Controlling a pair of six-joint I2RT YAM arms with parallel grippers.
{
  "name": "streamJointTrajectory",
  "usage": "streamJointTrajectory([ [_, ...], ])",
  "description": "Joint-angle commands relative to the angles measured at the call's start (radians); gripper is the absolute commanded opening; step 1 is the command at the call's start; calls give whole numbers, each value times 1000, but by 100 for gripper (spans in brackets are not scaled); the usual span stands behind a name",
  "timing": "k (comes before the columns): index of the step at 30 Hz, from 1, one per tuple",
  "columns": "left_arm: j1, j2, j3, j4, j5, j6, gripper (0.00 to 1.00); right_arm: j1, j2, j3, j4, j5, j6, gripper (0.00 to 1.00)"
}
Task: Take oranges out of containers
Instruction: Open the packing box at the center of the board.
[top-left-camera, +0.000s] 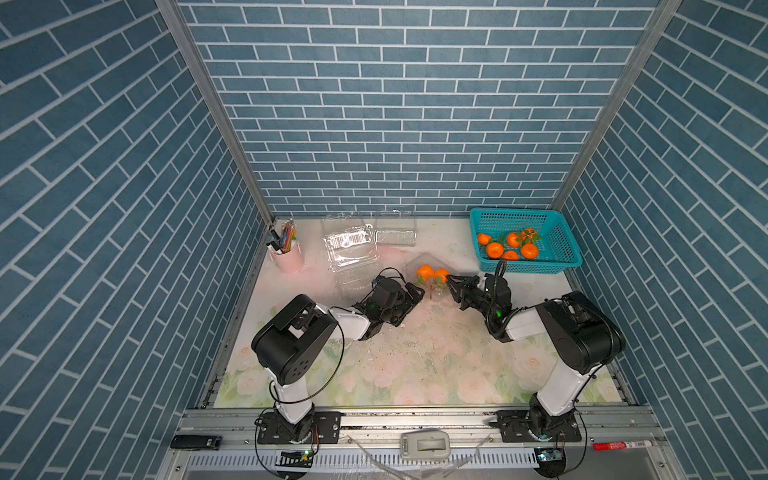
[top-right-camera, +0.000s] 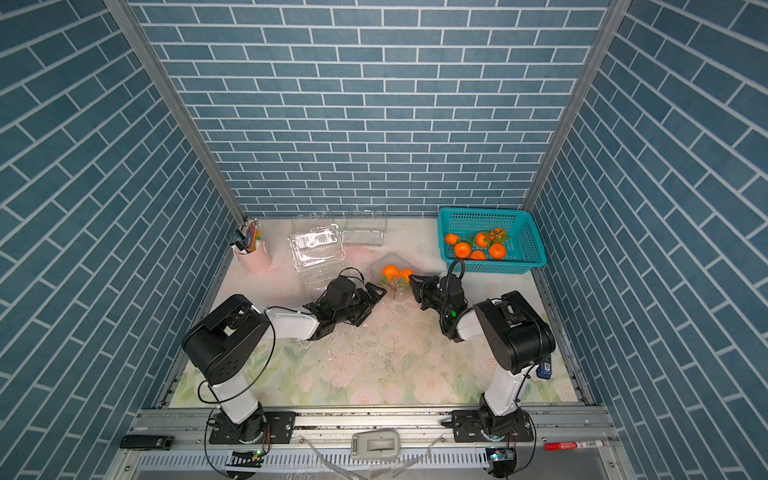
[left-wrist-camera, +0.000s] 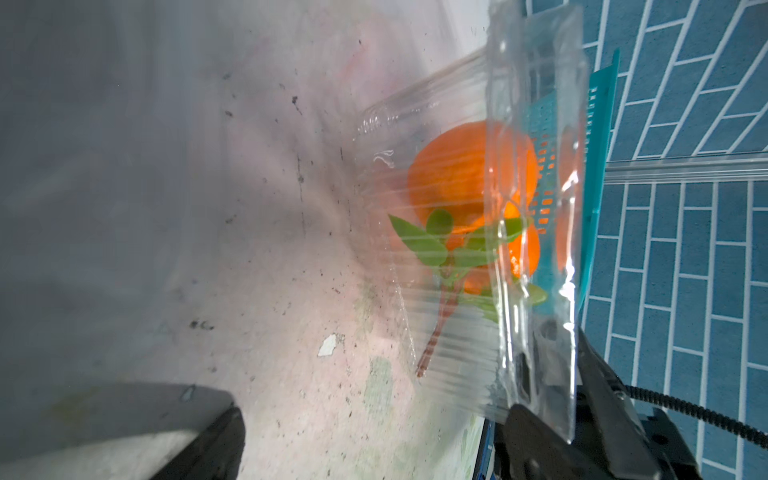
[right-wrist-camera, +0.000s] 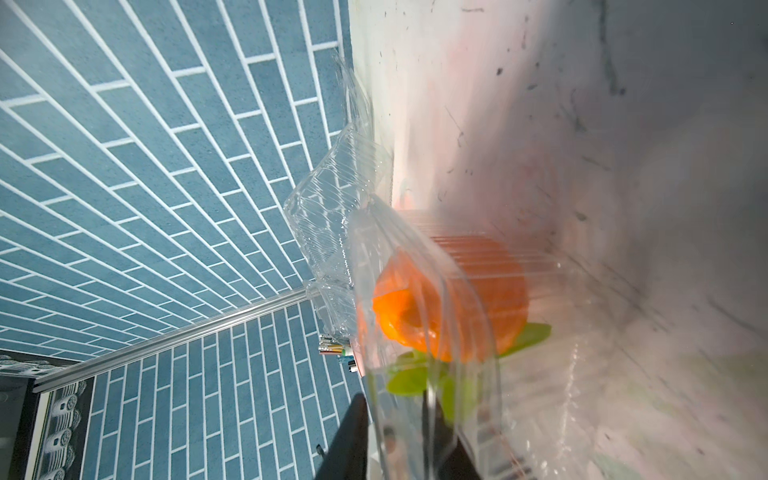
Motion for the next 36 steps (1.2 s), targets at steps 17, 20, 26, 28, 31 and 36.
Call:
streamJointTrajectory([
  [17,-5,66,6,59,-19,-23,99,28,28,-32,94,4,74,24],
  [20,-5,65,1,70,-25,-27,99,27,28,-45,113,0,86,24],
  [26,-5,64,-16,110,-42,-36,99,29,25,-63,165,-12,117,23],
  [28,-5,67,-18,123,-49,-43,99,29,20,-68,168,-13,120,23],
  [31,-7,74,-12,129,-55,-48,99,29,16,-74,178,-16,126,23],
  [36,-6,89,-2,129,-61,-51,98,31,6,-82,190,-20,137,22],
])
